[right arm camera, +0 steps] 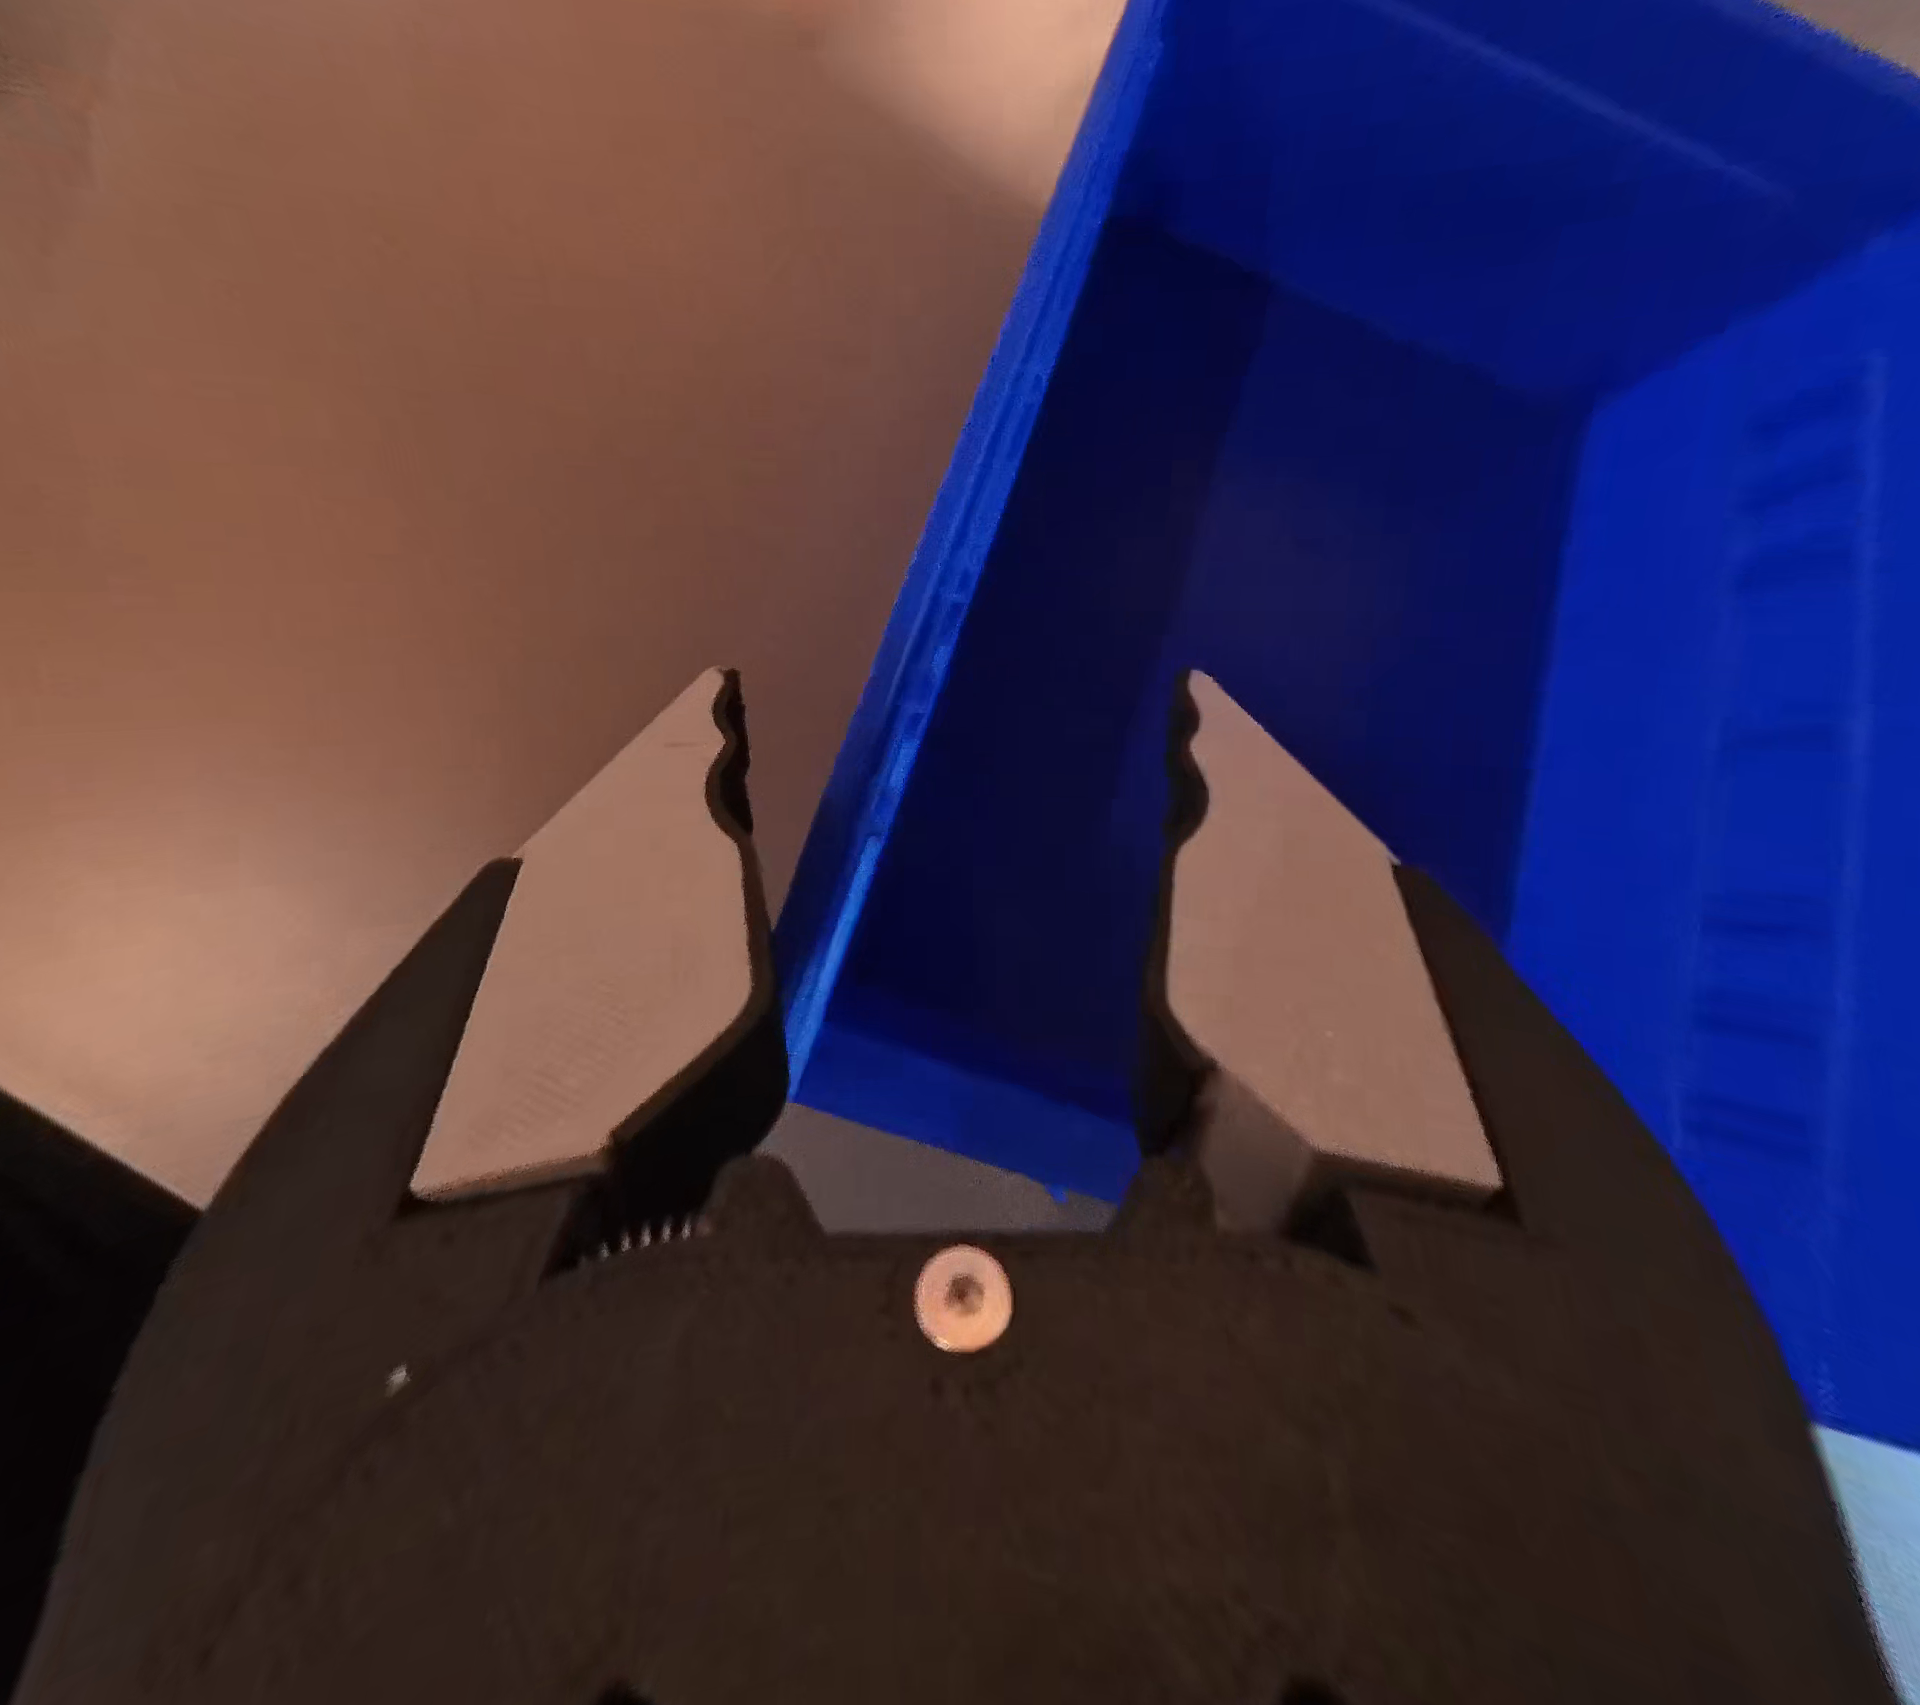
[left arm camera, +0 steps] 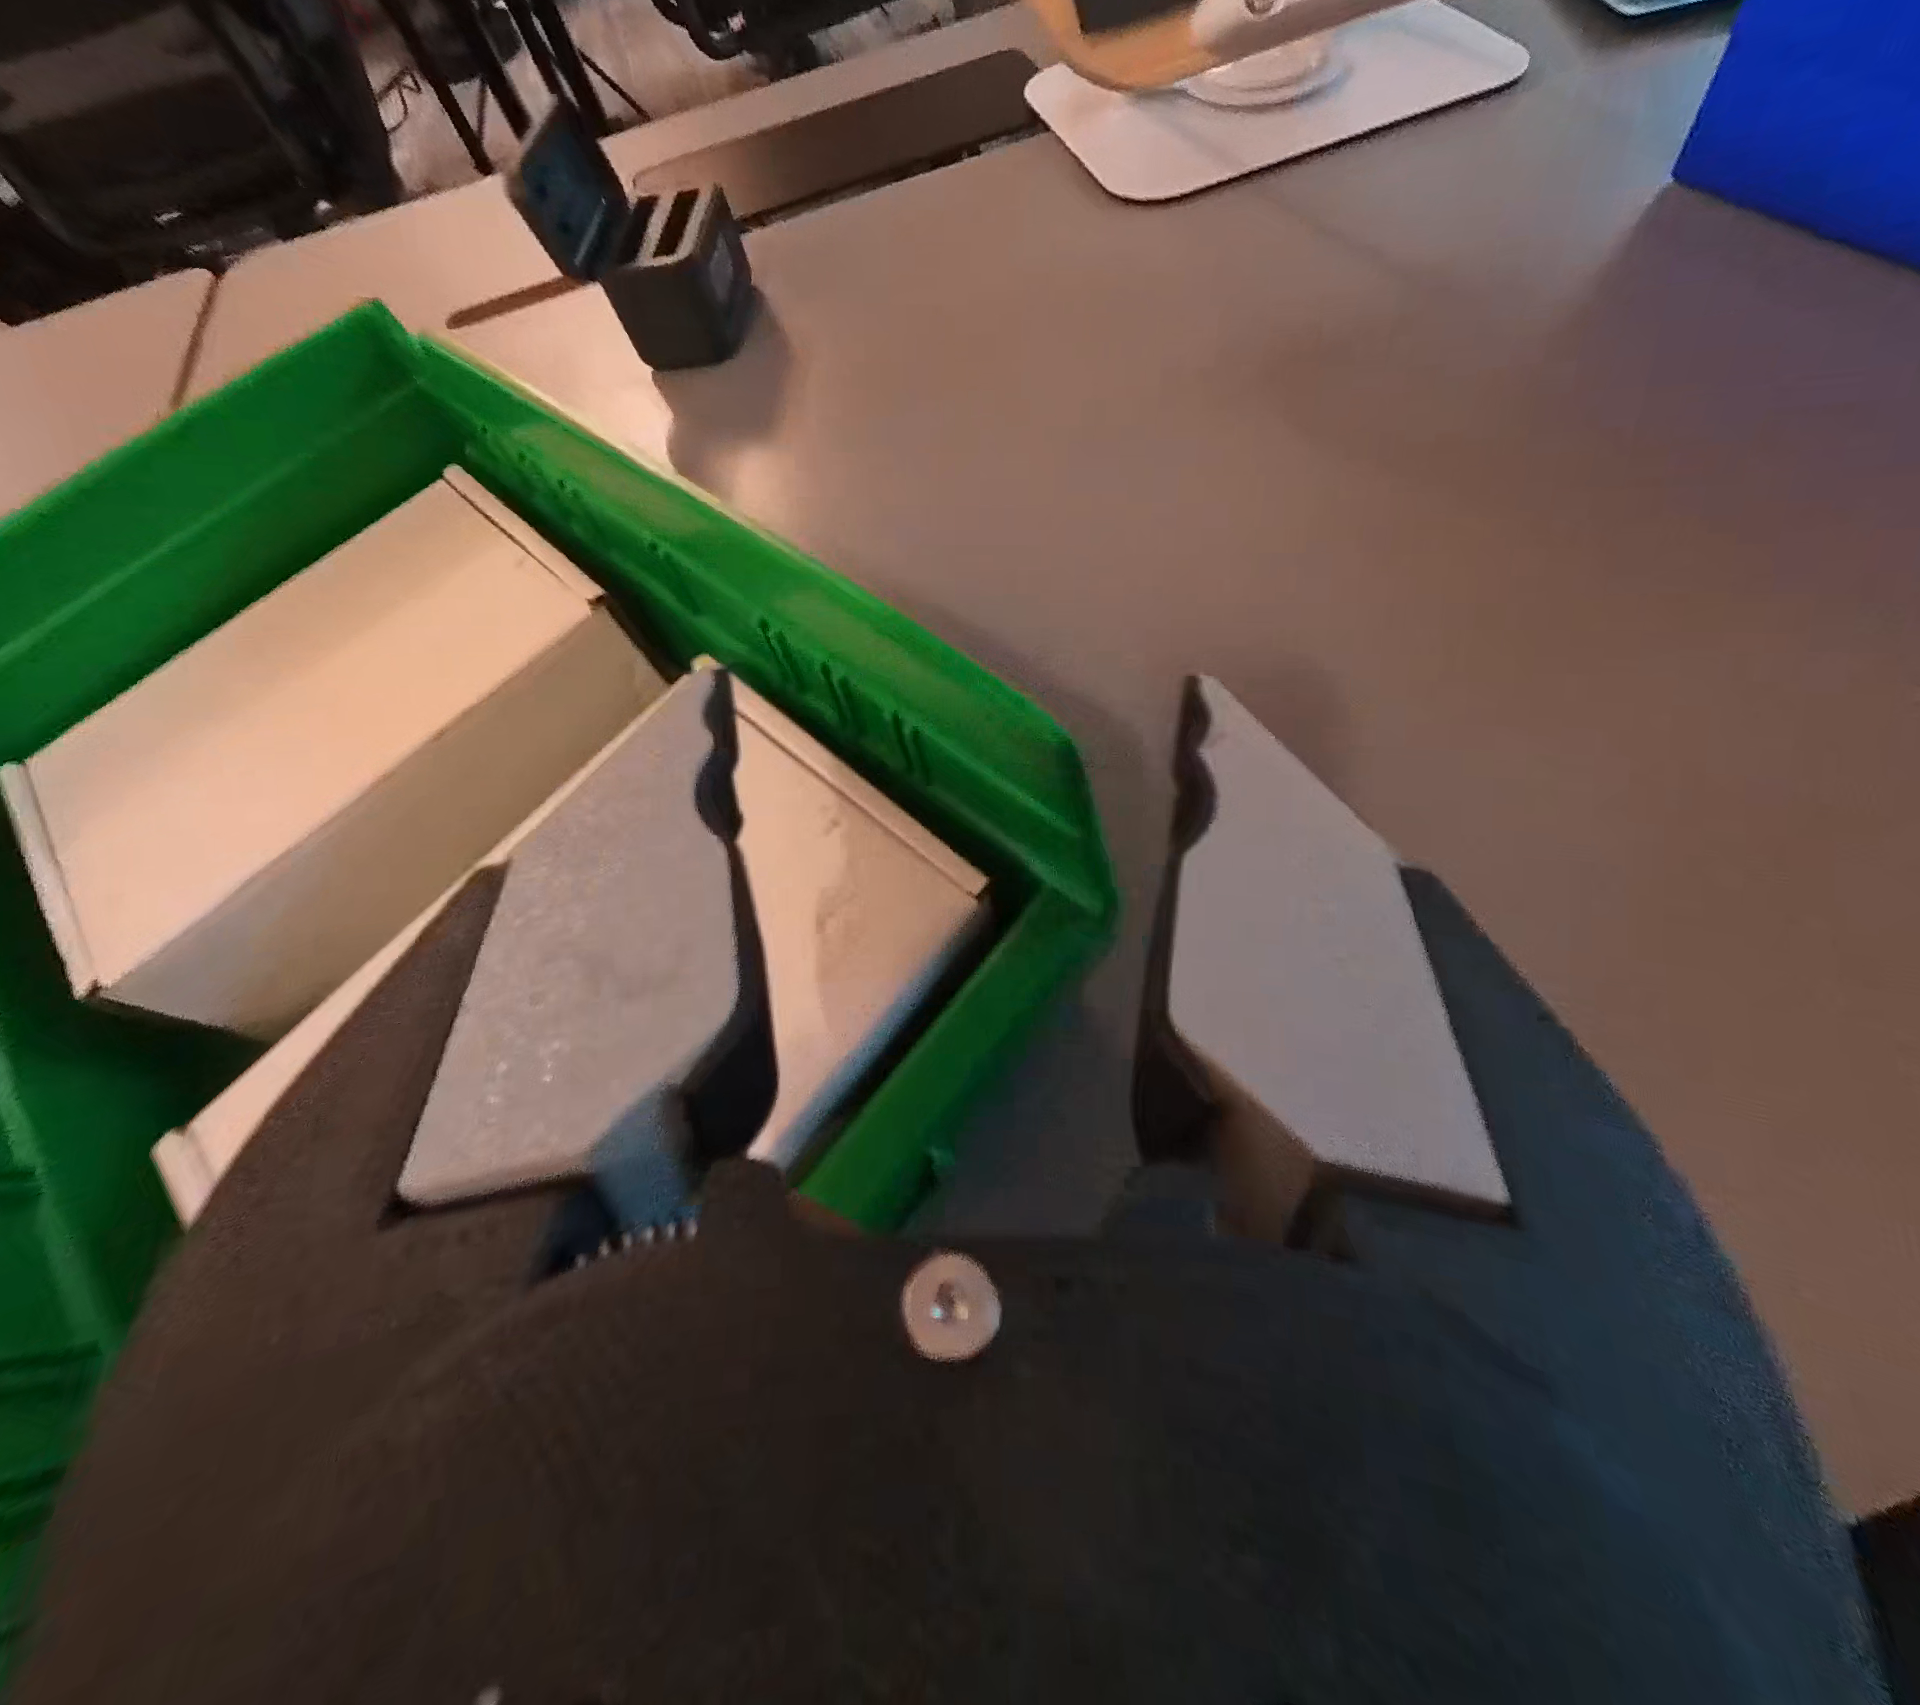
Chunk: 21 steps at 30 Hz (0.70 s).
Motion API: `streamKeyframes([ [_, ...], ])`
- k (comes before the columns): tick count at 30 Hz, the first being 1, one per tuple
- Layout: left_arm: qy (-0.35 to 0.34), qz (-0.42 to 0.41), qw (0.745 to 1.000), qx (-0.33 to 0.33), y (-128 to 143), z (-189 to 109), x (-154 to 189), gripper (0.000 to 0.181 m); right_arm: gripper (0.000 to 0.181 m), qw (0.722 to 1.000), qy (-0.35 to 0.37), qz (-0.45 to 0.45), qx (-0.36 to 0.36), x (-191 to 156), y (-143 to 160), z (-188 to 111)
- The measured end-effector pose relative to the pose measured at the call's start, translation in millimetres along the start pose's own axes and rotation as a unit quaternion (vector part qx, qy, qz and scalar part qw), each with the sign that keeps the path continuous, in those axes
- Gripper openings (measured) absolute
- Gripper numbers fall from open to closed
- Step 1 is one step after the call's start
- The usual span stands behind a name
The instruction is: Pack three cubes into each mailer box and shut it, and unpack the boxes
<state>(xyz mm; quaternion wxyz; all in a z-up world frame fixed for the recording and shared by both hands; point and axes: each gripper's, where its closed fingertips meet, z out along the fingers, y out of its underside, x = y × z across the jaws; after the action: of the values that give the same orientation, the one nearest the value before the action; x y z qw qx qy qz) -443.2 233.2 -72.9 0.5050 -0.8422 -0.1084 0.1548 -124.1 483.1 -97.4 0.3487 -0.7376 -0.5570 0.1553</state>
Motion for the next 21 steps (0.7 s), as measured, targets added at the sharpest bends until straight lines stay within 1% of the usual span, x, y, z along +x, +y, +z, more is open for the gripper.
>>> streamKeyframes([
  [1,-0.002,0.009,1.000,-0.009,5,5,5,0.087,0.079,1.000,-0.006,0.006,0.006,0,-1,-1],
  [3,-0.028,0.056,0.997,-0.045,20,20,11,0.086,0.080,1.000,-0.007,0.002,0.000,-1,1,2],
  [4,-0.049,0.093,0.993,-0.062,26,27,12,0.075,0.077,1.000,-0.006,-0.005,-0.007,-2,4,5],
  [6,-0.117,0.156,0.979,-0.062,28,31,3,0.053,0.076,0.999,-0.013,-0.022,-0.026,-10,11,13],
  [7,-0.118,0.170,0.976,-0.062,28,32,4,0.052,0.075,0.999,-0.017,-0.025,-0.035,-12,14,17],
  [8,-0.113,0.164,0.978,-0.066,28,31,3,0.047,0.071,0.999,-0.020,-0.024,-0.043,-13,18,21],
  [9,-0.103,0.164,0.978,-0.073,28,28,3,0.046,0.068,0.998,-0.030,-0.020,-0.047,-15,20,23],
  [10,-0.098,0.173,0.976,-0.085,30,25,2,0.045,0.057,0.997,-0.047,-0.012,-0.053,-17,23,22],
  [11,-0.093,0.189,0.973,-0.097,33,21,2,0.044,0.037,0.996,-0.057,-0.003,-0.074,-16,31,19],
  [12,-0.082,0.202,0.971,-0.102,35,18,3,0.044,0.021,0.994,-0.044,0.000,-0.102,-7,41,15],
  [13,-0.065,0.204,0.972,-0.101,36,14,6,0.043,0.005,0.992,-0.006,-0.004,-0.122,10,51,10],
  [14,-0.045,0.197,0.974,-0.098,36,10,9,0.040,0.005,0.990,0.031,-0.006,-0.135,28,59,5],
  [15,-0.023,0.190,0.977,-0.094,35,6,14,0.038,0.008,0.988,0.048,0.008,-0.145,42,67,1],
  [16,-0.003,0.190,0.978,-0.089,35,3,18,0.037,0.007,0.987,0.039,0.040,-0.148,50,73,-1],
  [17,0.014,0.193,0.977,-0.085,34,0,22,0.037,0.005,0.986,0.013,0.079,-0.147,53,77,-4],
  [18,0.028,0.194,0.977,-0.085,35,-1,25,0.035,0.008,0.983,-0.004,0.114,-0.146,58,82,-7],
  [20,0.033,0.189,0.977,-0.096,37,-6,23,0.029,0.015,0.981,0.018,0.128,-0.145,78,92,-13],
  [21,0.018,0.182,0.978,-0.105,37,-9,14,0.022,0.016,0.981,0.028,0.129,-0.144,85,97,-16],
])
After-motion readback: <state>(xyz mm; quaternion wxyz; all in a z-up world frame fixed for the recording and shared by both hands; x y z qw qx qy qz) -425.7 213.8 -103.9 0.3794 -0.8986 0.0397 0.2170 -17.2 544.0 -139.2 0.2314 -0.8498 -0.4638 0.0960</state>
